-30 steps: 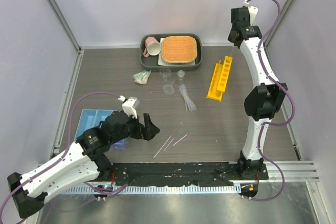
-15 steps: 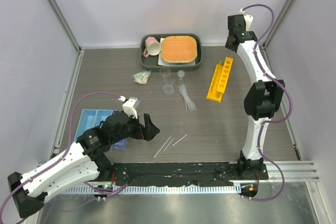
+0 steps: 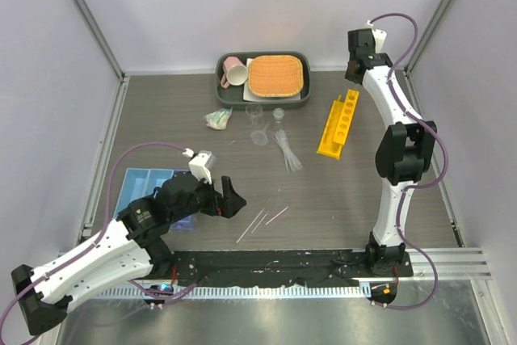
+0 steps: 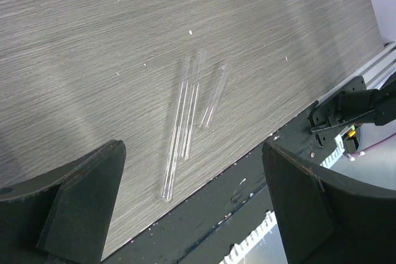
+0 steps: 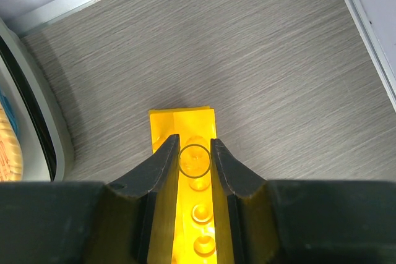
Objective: Organize the chemistry lab equipment
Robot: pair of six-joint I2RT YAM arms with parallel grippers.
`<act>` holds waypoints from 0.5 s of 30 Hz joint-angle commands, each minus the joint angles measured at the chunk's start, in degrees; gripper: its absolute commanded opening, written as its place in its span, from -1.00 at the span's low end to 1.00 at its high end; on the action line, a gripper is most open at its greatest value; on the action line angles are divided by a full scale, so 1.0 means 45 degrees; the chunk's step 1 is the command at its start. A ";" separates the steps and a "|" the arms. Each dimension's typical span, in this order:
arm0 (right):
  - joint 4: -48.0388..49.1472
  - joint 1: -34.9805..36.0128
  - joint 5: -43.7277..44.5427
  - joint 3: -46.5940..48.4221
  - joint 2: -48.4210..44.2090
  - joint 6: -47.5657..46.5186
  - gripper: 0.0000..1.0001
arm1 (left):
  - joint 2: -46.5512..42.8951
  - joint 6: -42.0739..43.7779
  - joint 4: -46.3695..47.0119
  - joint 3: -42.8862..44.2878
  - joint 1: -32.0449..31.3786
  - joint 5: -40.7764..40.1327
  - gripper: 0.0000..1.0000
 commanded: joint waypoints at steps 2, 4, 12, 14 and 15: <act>0.0761 -0.0009 0.0228 -0.0301 -0.0565 0.0138 -0.91 | -0.0183 -0.0001 0.0294 0.0047 -0.0082 -0.0085 0.93; 0.0879 -0.0029 0.0248 -0.0457 -0.0605 0.0157 -0.90 | -0.0222 -0.0001 0.0294 0.0047 -0.0083 -0.0085 0.93; 0.1308 0.0010 0.0170 -0.1044 -0.0800 0.0196 -0.81 | -0.0340 -0.0020 0.0255 0.0028 -0.0122 -0.0143 0.93; 0.1309 0.0030 0.0208 -0.1083 -0.0839 0.0196 -0.68 | -0.0359 -0.0020 0.0235 0.0047 -0.0141 -0.0124 0.93; 0.1309 0.0030 0.0209 -0.1083 -0.0858 0.0177 -0.63 | -0.0340 -0.0020 0.0235 0.0067 -0.0141 -0.0143 0.93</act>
